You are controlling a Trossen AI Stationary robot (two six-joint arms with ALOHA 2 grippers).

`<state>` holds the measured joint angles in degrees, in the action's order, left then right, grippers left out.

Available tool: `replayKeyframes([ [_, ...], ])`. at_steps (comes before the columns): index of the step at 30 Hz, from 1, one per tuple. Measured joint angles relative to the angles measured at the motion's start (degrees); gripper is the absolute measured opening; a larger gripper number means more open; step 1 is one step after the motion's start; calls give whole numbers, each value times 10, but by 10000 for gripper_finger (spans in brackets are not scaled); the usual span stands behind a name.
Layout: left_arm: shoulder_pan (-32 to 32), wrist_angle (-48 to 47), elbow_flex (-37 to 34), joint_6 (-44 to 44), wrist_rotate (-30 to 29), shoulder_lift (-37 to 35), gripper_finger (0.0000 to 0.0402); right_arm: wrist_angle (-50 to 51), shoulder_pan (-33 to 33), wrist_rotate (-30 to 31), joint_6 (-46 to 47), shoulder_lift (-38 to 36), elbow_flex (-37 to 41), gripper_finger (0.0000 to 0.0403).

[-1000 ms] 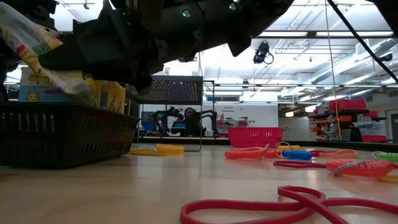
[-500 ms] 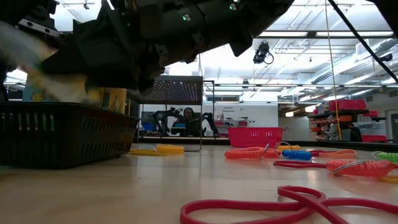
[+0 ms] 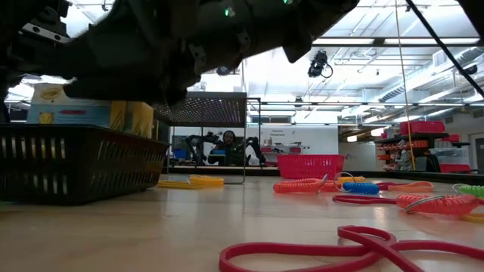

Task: Pick & Place Office Desk Supplies
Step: Put the middle orange spring keychain into the red basket

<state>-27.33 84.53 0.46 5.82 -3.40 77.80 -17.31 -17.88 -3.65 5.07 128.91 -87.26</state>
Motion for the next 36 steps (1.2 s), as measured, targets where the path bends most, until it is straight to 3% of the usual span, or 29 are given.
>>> replayKeyframes([
  [4,0,-1,0,0,0,0,339,12,-19,6,-1,-10,-1,172],
  [8,0,-3,0,0,0,0,339,70,-44,67,-27,-17,-2,171],
  [17,0,1,0,12,-16,0,339,307,-58,167,-65,-19,-64,172],
  [24,0,1,0,20,-36,0,339,313,-62,183,-116,-19,-87,172],
  [36,0,8,0,36,-62,0,339,277,-57,155,-107,-14,-97,172],
])
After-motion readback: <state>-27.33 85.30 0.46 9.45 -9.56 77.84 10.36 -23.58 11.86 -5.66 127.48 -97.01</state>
